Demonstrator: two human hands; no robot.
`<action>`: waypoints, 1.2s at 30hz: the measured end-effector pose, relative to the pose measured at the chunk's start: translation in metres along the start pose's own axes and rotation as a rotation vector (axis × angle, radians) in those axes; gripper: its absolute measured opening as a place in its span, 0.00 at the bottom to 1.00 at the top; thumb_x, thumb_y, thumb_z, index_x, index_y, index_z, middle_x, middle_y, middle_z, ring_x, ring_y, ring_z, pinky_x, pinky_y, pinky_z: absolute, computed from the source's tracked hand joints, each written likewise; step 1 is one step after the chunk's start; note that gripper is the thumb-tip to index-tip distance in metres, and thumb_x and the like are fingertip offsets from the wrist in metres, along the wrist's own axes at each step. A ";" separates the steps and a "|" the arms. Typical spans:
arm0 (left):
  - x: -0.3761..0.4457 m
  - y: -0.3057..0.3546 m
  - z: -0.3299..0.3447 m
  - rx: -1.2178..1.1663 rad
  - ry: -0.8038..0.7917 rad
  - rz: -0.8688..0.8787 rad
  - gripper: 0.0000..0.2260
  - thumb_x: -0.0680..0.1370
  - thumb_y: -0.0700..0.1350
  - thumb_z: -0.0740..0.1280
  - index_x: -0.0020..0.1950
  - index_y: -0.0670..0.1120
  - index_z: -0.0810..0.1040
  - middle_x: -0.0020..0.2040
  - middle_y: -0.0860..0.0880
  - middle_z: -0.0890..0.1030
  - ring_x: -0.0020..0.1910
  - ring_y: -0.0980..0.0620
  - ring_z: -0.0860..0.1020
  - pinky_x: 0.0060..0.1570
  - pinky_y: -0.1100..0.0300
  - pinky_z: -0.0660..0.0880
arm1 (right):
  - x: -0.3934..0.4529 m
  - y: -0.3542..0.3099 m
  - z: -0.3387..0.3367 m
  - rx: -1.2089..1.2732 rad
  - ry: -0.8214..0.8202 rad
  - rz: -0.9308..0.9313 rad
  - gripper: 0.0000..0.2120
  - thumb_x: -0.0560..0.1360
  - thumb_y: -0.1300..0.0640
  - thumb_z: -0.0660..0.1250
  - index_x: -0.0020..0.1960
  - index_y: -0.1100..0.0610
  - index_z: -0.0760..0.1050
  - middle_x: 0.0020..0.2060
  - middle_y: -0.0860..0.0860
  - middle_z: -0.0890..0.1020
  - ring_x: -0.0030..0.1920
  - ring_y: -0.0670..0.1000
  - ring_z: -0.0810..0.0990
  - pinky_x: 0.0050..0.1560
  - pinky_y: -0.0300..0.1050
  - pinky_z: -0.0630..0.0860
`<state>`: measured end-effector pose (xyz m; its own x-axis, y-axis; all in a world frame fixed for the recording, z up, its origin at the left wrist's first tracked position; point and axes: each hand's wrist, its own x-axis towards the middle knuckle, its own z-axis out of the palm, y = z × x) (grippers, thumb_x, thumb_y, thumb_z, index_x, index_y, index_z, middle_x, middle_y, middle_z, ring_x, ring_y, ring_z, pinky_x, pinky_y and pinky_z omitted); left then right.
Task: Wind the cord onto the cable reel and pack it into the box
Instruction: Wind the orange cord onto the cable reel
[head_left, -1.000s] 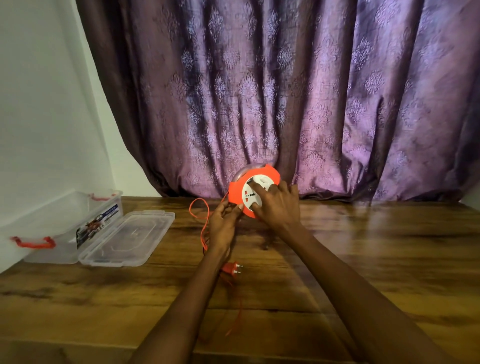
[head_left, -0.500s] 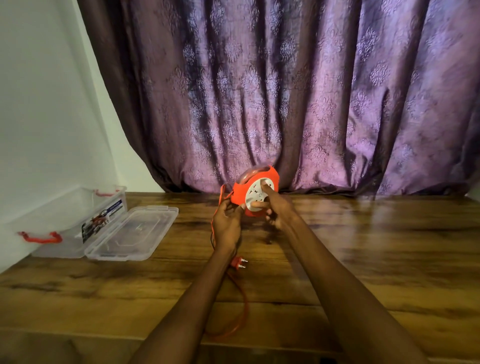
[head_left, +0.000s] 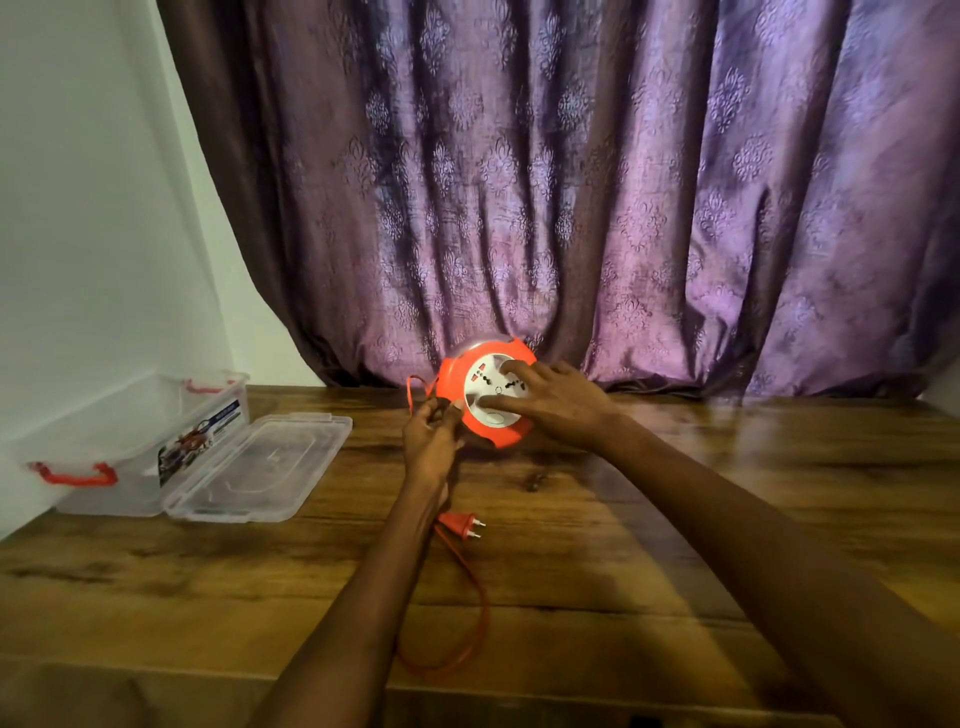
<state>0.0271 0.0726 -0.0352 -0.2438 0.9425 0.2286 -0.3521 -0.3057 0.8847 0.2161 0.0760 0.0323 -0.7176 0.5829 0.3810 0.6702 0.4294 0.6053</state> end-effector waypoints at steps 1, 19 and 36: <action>-0.001 -0.004 0.002 0.010 -0.022 -0.001 0.02 0.79 0.39 0.69 0.48 0.45 0.78 0.35 0.53 0.79 0.32 0.58 0.76 0.28 0.63 0.74 | -0.002 0.001 0.004 -0.073 0.018 -0.031 0.28 0.78 0.55 0.55 0.75 0.35 0.59 0.73 0.59 0.67 0.63 0.59 0.75 0.55 0.53 0.72; -0.009 -0.011 0.008 0.220 -0.001 0.219 0.15 0.78 0.38 0.70 0.63 0.34 0.76 0.54 0.34 0.83 0.49 0.44 0.81 0.56 0.49 0.77 | 0.035 -0.062 -0.008 2.028 0.316 1.518 0.20 0.76 0.43 0.69 0.44 0.61 0.76 0.26 0.54 0.83 0.15 0.46 0.67 0.18 0.32 0.61; -0.001 -0.004 -0.001 -0.014 -0.129 0.023 0.09 0.80 0.40 0.68 0.58 0.38 0.79 0.53 0.41 0.84 0.50 0.42 0.82 0.49 0.45 0.82 | 0.001 0.011 -0.025 -0.154 -0.069 -0.151 0.27 0.78 0.56 0.63 0.72 0.36 0.65 0.70 0.62 0.71 0.60 0.60 0.77 0.55 0.53 0.73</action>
<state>0.0281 0.0725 -0.0396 -0.1335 0.9446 0.2997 -0.3610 -0.3280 0.8730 0.2182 0.0640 0.0565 -0.7896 0.5677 0.2326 0.5155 0.4082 0.7534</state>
